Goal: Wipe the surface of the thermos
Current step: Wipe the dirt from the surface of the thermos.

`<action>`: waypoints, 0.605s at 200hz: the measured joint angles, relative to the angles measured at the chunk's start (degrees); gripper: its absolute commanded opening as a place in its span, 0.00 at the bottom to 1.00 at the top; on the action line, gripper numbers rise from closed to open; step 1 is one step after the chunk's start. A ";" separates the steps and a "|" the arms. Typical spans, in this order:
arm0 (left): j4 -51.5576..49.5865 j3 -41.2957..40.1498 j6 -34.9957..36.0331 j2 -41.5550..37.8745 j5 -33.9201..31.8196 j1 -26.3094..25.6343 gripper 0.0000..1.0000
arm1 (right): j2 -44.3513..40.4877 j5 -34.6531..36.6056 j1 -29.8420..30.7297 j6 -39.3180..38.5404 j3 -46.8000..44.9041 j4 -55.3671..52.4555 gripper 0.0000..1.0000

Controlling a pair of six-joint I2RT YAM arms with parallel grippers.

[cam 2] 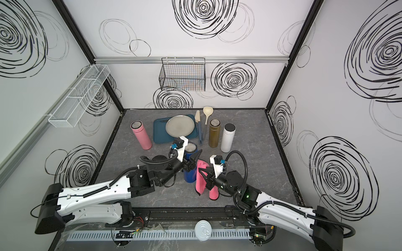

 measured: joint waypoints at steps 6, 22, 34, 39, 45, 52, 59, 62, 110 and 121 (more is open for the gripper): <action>-1.01 0.55 -0.20 0.24 -2.73 -1.20 0.00 | -0.83 0.57 1.09 -0.72 0.94 -1.49 0.00; -4.15 2.16 -1.05 1.16 -8.87 -2.89 0.00 | -1.66 1.33 3.82 -2.93 4.57 -4.33 0.00; -5.16 3.28 -2.43 2.21 -12.04 -3.06 0.00 | -0.81 0.26 5.07 -4.20 7.78 -4.63 0.00; -5.18 3.65 -3.08 2.69 -12.92 -3.23 0.00 | -0.09 -0.26 5.46 -4.63 9.20 -4.37 0.00; -5.20 4.15 -3.96 3.26 -13.86 -3.67 0.00 | 1.01 -1.11 5.79 -5.11 10.82 -3.87 0.00; -5.03 4.61 -4.92 3.69 -15.23 -4.37 0.00 | 2.29 -1.68 6.10 -5.49 12.28 -3.63 0.00; -4.92 5.05 -5.29 3.69 -16.13 -4.76 0.00 | 3.28 -2.10 6.29 -5.86 12.48 -2.86 0.00; -4.90 5.18 -5.44 3.67 -16.48 -4.90 0.00 | 3.87 -2.49 6.29 -5.92 12.52 -2.40 0.00; -4.31 5.18 -5.51 3.98 -19.58 -5.60 0.00 | 7.96 -2.67 6.82 -4.81 6.91 2.82 0.00; -4.02 5.18 -5.44 3.98 -20.20 -5.62 0.00 | 8.48 -2.19 6.82 -4.70 6.25 2.32 0.00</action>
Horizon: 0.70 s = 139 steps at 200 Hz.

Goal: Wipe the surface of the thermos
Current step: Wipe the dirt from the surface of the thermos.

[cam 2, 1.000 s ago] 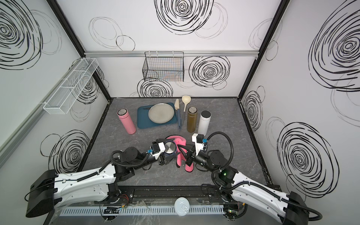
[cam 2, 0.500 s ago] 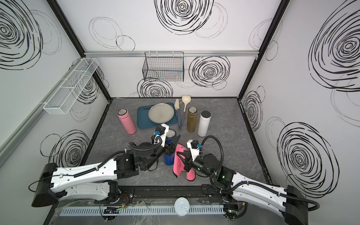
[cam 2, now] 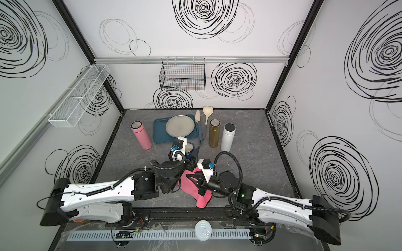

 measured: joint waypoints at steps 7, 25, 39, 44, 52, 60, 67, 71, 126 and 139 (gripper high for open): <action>0.11 0.00 0.00 0.00 -0.39 0.02 0.00 | 0.00 0.20 0.00 -0.07 0.02 -0.31 0.00; 0.92 0.00 -0.20 0.00 -0.92 -0.09 0.00 | -0.90 0.42 0.00 -0.85 0.72 -1.44 0.00; 1.18 0.00 -0.76 -0.02 -1.44 -0.22 0.00 | -1.66 0.52 -0.02 -1.90 2.69 -2.73 0.00; 1.14 0.00 -0.98 -0.02 -1.57 -0.26 0.00 | -1.79 0.52 -0.02 -2.21 3.69 -2.93 0.00; 1.01 0.00 -1.33 -0.02 -1.92 -0.37 0.00 | -1.84 0.52 -0.02 -2.73 5.16 -2.84 0.00; 0.94 0.00 -1.68 -0.02 -2.21 -0.52 0.00 | -1.79 0.57 -0.02 -3.08 6.54 -2.47 0.00; 0.94 0.00 -1.97 -0.02 -2.67 -0.70 0.00 | -1.57 0.63 -0.02 -3.23 7.34 -1.99 0.00; 1.03 0.00 -2.12 -0.02 -2.95 -0.76 0.00 | -1.38 0.66 0.00 -3.32 7.58 -1.81 0.00; 0.87 -1.09 -2.51 -1.07 -5.81 -0.59 0.00 | 3.91 2.54 0.66 -0.94 -0.02 2.12 0.00; 0.68 -1.07 -2.89 -1.18 -6.75 -0.50 0.00 | 5.03 3.17 0.68 -0.50 -1.27 1.18 0.00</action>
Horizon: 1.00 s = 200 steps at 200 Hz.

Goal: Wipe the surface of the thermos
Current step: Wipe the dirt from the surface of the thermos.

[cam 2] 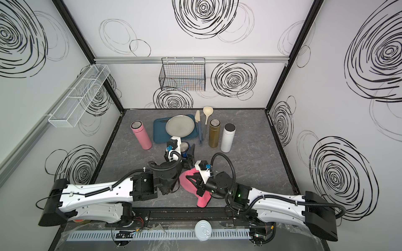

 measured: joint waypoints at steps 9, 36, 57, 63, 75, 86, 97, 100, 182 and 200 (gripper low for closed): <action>-0.46 0.20 -0.61 0.02 -0.90 0.07 0.00 | 0.35 0.28 0.00 -0.09 0.09 -0.66 0.00; -4.90 3.48 -4.00 0.61 -4.44 0.13 0.00 | 0.83 0.31 -0.02 -2.49 4.09 -1.86 0.00; -8.87 7.87 -8.76 1.38 -7.10 0.48 0.00 | 2.27 0.07 -0.09 -4.57 9.44 -2.08 0.00; -10.49 9.33 -10.40 1.57 -7.80 0.59 0.00 | 2.91 0.02 -0.11 -5.16 10.84 -1.81 0.00; -13.46 12.09 -13.55 2.05 -8.96 0.59 0.00 | 3.98 0.09 -0.11 -5.84 12.33 -0.66 0.00; -16.06 13.94 -15.93 2.71 -9.94 0.48 0.00 | 4.68 0.28 -0.09 -6.16 12.39 1.22 0.00; -18.51 14.78 -18.12 3.39 -11.39 0.15 0.00 | 5.31 0.74 -0.07 -6.05 11.06 3.85 0.00; -19.15 14.84 -18.64 3.56 -11.69 0.02 0.00 | 5.53 0.90 -0.04 -5.92 10.51 4.48 0.00; -29.29 15.23 -31.93 5.31 -18.38 -2.05 0.00 | 8.96 5.38 2.62 -5.97 5.51 8.55 0.00; -30.88 15.23 -35.63 4.57 -18.64 -2.05 0.00 | 8.92 5.22 2.86 -7.17 8.33 10.16 0.00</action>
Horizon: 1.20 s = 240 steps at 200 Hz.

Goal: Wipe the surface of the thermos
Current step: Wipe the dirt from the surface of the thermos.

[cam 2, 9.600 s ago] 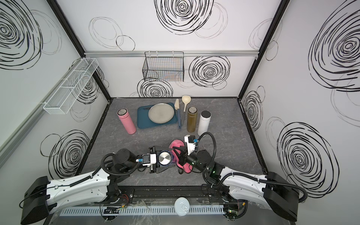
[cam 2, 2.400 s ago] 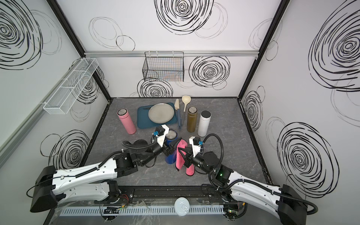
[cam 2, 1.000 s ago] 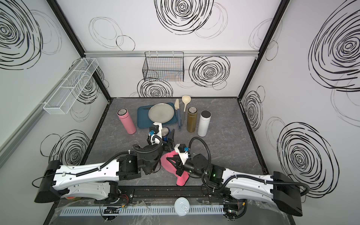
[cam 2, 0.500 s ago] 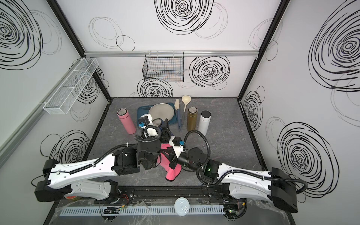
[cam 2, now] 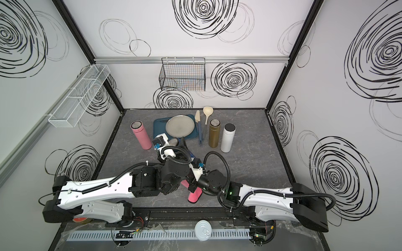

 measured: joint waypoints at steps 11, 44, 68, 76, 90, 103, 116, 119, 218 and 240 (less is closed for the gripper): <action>-0.68 0.00 -2.19 -0.66 -0.20 0.00 0.00 | 0.00 0.13 0.20 -0.39 1.03 1.42 0.00; -2.45 0.00 -7.52 -2.03 -0.81 0.00 0.00 | 0.09 1.75 0.55 -0.11 -0.22 6.36 0.00; -3.96 0.00 -10.23 -1.97 -1.40 0.00 0.00 | -0.61 4.48 0.83 1.03 -4.26 8.72 0.00; -4.52 0.00 -11.28 -1.97 -1.79 0.00 0.00 | -1.14 5.42 0.83 1.42 -5.75 8.79 0.00; -5.49 0.00 -13.09 -1.90 -2.45 0.00 0.00 | -1.49 6.62 0.72 2.27 -7.52 8.81 0.00; -6.21 0.00 -14.69 -1.84 -3.02 0.00 0.00 | -1.09 6.75 0.39 2.67 -7.56 9.11 0.00; -6.84 0.00 -16.09 -1.79 -3.91 0.00 0.00 | 0.26 6.62 0.11 2.82 -6.43 9.64 0.00; -6.97 0.00 -16.39 -1.79 -4.09 0.00 0.00 | 0.68 6.58 0.04 2.84 -5.95 9.77 0.00; -9.51 -0.04 -23.82 -1.73 -4.59 0.96 0.00 | 12.20 6.73 0.20 4.52 1.70 17.14 0.00; -9.73 -0.46 -25.44 -1.73 -4.42 0.85 0.00 | 12.00 9.29 -0.35 5.86 -1.53 17.51 0.00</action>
